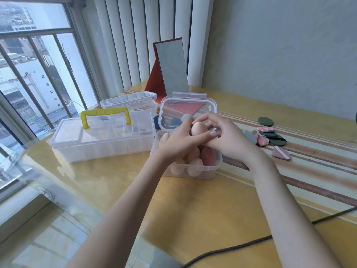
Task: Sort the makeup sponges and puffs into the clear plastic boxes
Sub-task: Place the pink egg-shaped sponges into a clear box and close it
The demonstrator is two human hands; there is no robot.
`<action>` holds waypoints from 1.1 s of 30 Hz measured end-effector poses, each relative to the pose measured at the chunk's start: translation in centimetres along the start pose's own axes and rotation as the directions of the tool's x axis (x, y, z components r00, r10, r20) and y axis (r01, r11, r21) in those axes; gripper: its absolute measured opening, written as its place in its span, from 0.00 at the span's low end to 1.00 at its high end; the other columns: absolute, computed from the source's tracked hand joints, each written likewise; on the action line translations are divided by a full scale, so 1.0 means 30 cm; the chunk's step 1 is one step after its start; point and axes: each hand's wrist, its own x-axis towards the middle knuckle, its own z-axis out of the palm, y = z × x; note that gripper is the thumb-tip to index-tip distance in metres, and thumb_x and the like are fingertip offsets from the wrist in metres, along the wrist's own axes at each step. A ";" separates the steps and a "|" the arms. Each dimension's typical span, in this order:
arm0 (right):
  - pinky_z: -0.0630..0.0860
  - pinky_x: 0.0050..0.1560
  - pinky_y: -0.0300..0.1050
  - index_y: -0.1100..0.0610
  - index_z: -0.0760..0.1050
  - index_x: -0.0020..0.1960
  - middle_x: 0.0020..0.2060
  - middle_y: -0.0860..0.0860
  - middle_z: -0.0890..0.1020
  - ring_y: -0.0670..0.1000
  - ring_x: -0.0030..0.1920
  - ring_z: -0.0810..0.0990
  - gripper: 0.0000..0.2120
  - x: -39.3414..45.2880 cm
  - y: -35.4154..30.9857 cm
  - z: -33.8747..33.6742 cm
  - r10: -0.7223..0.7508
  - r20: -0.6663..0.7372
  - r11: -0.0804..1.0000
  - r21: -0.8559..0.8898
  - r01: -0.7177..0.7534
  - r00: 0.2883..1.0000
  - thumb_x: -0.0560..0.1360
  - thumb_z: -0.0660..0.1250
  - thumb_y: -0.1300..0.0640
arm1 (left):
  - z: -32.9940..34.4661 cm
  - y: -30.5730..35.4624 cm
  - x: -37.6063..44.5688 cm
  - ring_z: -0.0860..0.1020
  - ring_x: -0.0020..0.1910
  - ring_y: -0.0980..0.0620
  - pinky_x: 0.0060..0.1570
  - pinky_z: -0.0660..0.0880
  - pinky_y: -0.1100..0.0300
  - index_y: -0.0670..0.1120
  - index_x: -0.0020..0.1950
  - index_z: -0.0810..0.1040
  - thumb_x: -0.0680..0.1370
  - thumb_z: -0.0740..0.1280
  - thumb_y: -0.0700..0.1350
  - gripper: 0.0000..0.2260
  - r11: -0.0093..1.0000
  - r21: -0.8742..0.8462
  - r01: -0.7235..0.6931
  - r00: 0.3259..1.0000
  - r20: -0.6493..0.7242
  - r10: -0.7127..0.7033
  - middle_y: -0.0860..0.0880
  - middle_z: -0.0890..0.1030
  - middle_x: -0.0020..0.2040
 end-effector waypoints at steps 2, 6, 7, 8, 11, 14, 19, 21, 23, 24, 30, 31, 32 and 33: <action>0.79 0.52 0.54 0.46 0.76 0.50 0.49 0.51 0.83 0.56 0.47 0.82 0.14 -0.002 0.020 -0.030 0.040 -0.018 0.999 -0.004 -0.040 0.999 0.71 0.73 0.61 | -0.007 -0.013 0.004 0.76 0.46 0.64 0.44 0.71 0.72 0.46 0.54 0.69 0.70 0.75 0.54 0.22 1.000 0.022 0.003 0.999 0.048 -0.004 0.55 0.78 0.50; 0.75 0.49 0.46 0.46 0.79 0.51 0.45 0.46 0.81 0.50 0.43 0.78 0.15 -0.010 0.045 -0.076 0.097 -0.009 0.994 -0.042 -0.097 0.995 0.66 0.78 0.54 | -0.015 -0.043 0.018 0.74 0.57 0.60 0.56 0.73 0.66 0.48 0.62 0.68 0.64 0.79 0.45 0.31 0.985 0.166 -0.040 0.978 0.210 0.004 0.53 0.75 0.58; 0.73 0.46 0.44 0.46 0.79 0.51 0.43 0.45 0.79 0.48 0.41 0.75 0.16 -0.010 0.043 -0.084 0.097 -0.009 0.993 -0.064 -0.097 0.995 0.65 0.78 0.52 | -0.017 -0.042 0.019 0.74 0.58 0.60 0.58 0.72 0.65 0.49 0.62 0.68 0.64 0.79 0.45 0.31 0.979 0.196 -0.060 0.973 0.229 0.014 0.54 0.74 0.59; 0.72 0.45 0.43 0.47 0.80 0.51 0.41 0.43 0.78 0.47 0.40 0.73 0.16 -0.011 0.036 -0.089 0.092 0.003 0.993 -0.070 -0.092 0.996 0.66 0.78 0.53 | -0.018 -0.045 0.021 0.73 0.59 0.59 0.59 0.72 0.62 0.50 0.61 0.68 0.64 0.79 0.45 0.30 0.971 0.229 -0.072 0.971 0.238 0.016 0.54 0.74 0.58; 0.74 0.47 0.44 0.46 0.80 0.50 0.45 0.44 0.81 0.48 0.42 0.77 0.13 -0.017 0.014 -0.088 0.087 0.137 0.995 -0.062 -0.079 0.987 0.68 0.76 0.57 | -0.018 -0.038 0.022 0.75 0.56 0.53 0.57 0.74 0.52 0.51 0.57 0.68 0.64 0.77 0.50 0.26 0.949 0.299 -0.100 0.967 0.252 0.022 0.54 0.73 0.55; 0.73 0.41 0.35 0.44 0.77 0.48 0.48 0.46 0.81 0.41 0.37 0.76 0.14 -0.028 0.008 -0.067 0.135 0.223 0.979 -0.178 -0.096 0.965 0.68 0.74 0.59 | -0.021 -0.034 0.024 0.75 0.55 0.51 0.56 0.76 0.51 0.48 0.57 0.71 0.63 0.77 0.49 0.26 0.937 0.316 -0.149 0.956 0.290 0.055 0.51 0.73 0.55; 0.67 0.31 0.29 0.45 0.77 0.46 0.46 0.46 0.79 0.38 0.31 0.73 0.13 -0.033 0.001 -0.060 0.169 0.233 0.946 -0.312 -0.090 0.958 0.68 0.74 0.60 | -0.028 -0.041 0.020 0.70 0.56 0.56 0.49 0.67 0.79 0.47 0.58 0.79 0.68 0.76 0.42 0.20 0.898 0.377 -0.228 0.949 0.293 0.118 0.55 0.69 0.60; 0.68 0.33 0.33 0.45 0.77 0.45 0.45 0.48 0.79 0.42 0.34 0.73 0.12 -0.031 0.006 -0.057 0.173 0.205 0.937 -0.336 -0.097 0.963 0.68 0.74 0.59 | -0.024 -0.044 0.017 0.70 0.55 0.58 0.47 0.65 0.81 0.47 0.58 0.79 0.68 0.76 0.43 0.19 0.890 0.393 -0.231 0.956 0.263 0.132 0.55 0.70 0.60; 0.68 0.35 0.38 0.46 0.77 0.44 0.44 0.49 0.79 0.44 0.35 0.72 0.12 -0.030 0.009 -0.057 0.176 0.179 0.929 -0.355 -0.103 0.968 0.68 0.74 0.60 | -0.023 -0.050 0.017 0.71 0.56 0.59 0.46 0.61 0.83 0.48 0.59 0.78 0.68 0.76 0.44 0.20 0.885 0.411 -0.219 0.963 0.237 0.129 0.56 0.70 0.62; 0.68 0.35 0.38 0.47 0.76 0.44 0.44 0.49 0.79 0.45 0.35 0.72 0.11 -0.030 0.008 -0.059 0.173 0.152 0.930 -0.352 -0.110 0.973 0.67 0.73 0.60 | -0.024 -0.050 0.015 0.71 0.57 0.60 0.45 0.60 0.84 0.48 0.60 0.77 0.69 0.75 0.45 0.21 0.886 0.411 -0.214 0.963 0.240 0.122 0.56 0.69 0.63; 0.69 0.35 0.39 0.50 0.73 0.46 0.44 0.47 0.78 0.47 0.42 0.77 0.12 -0.032 0.000 -0.077 0.164 0.039 0.920 -0.368 -0.138 0.986 0.67 0.75 0.57 | -0.002 -0.048 0.032 0.69 0.58 0.58 0.55 0.66 0.70 0.49 0.58 0.78 0.69 0.75 0.49 0.18 0.871 0.431 -0.237 0.944 0.315 0.101 0.57 0.67 0.61; 0.69 0.35 0.40 0.49 0.73 0.46 0.45 0.47 0.78 0.47 0.44 0.78 0.12 -0.032 -0.001 -0.074 0.167 0.045 0.916 -0.377 -0.138 0.985 0.67 0.75 0.57 | 0.009 -0.053 0.039 0.69 0.58 0.56 0.57 0.68 0.65 0.48 0.55 0.79 0.69 0.75 0.49 0.17 0.859 0.444 -0.254 0.942 0.317 0.114 0.55 0.68 0.60; 0.69 0.36 0.40 0.49 0.74 0.46 0.45 0.47 0.78 0.48 0.45 0.78 0.12 -0.033 -0.003 -0.073 0.166 0.046 0.915 -0.380 -0.136 0.985 0.67 0.74 0.57 | 0.018 -0.058 0.044 0.69 0.57 0.55 0.57 0.69 0.62 0.47 0.53 0.80 0.69 0.74 0.50 0.15 0.850 0.454 -0.268 0.941 0.314 0.129 0.54 0.70 0.60; 0.70 0.37 0.41 0.49 0.74 0.46 0.46 0.47 0.78 0.47 0.45 0.78 0.12 -0.033 -0.006 -0.073 0.163 0.048 0.917 -0.376 -0.134 0.985 0.67 0.75 0.57 | 0.025 -0.063 0.048 0.69 0.56 0.55 0.56 0.69 0.61 0.47 0.51 0.80 0.69 0.74 0.50 0.14 0.846 0.456 -0.276 0.942 0.302 0.144 0.53 0.71 0.59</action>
